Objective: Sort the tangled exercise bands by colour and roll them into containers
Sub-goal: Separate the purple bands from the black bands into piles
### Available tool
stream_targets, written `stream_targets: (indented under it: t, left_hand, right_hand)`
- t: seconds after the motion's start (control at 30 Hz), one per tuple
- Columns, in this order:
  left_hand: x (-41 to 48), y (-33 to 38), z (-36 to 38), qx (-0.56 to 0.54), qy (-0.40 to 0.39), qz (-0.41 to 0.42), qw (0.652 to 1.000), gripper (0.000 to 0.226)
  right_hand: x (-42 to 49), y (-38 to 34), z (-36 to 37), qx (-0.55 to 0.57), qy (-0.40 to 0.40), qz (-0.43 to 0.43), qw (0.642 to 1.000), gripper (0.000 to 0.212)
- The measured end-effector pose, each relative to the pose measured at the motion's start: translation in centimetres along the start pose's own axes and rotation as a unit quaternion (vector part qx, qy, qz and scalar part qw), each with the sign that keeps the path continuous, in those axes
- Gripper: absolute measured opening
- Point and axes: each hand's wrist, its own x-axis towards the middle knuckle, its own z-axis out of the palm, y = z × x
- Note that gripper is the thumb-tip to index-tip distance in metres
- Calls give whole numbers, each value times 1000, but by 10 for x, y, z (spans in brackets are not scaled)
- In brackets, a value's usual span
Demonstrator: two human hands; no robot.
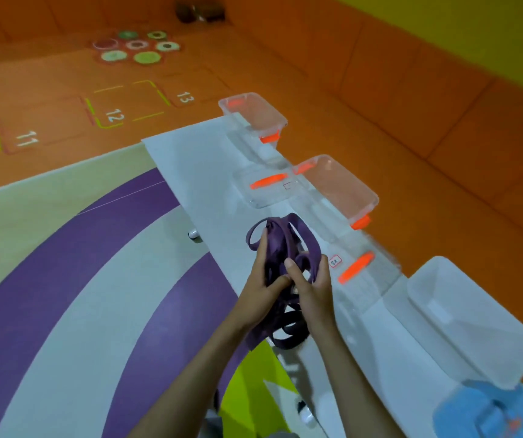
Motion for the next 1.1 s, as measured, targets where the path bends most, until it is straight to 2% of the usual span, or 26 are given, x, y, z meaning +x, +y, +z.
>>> stream_targets:
  t: [0.27,0.4,0.5,0.63,0.77,0.9,0.97,1.07,1.1]
  left_hand:
    - [122,5,-60,9,-100,-12,995,90]
    - [177,-26,-72,39,-139,-36,989,81]
    - [204,-53,-77,89,-163,-63,980,83]
    - [227,-89,-84,131,-195,-91,968,83]
    - [239,-112,-94,147,-186,-99,966,82]
    - [255,-121,-104,188,-199,-106,956,74]
    - [266,-129,-112,280,-197,-99,934,81]
    - [285,-137,-123,419,-205,-121,876,91]
    - [291,-136,-126,448,-216,-104,861,90]
  right_hand:
    - [95,-4,61,42,93,32,994,42]
    - [136,35,81,72,108,78,988,38]
    - [150,69,88,100,112,139,979,31]
    - [161,111,90,104,116,210,965,58]
    - [166,132,94,80,150,263,950,79]
    - [174,131,107,29,206,270,940,77]
    - [173,127,112,6,242,283,928,76]
    - [167,122,118,-39,302,286,908,92]
    - [164,122,119,-69,312,290,902,93]
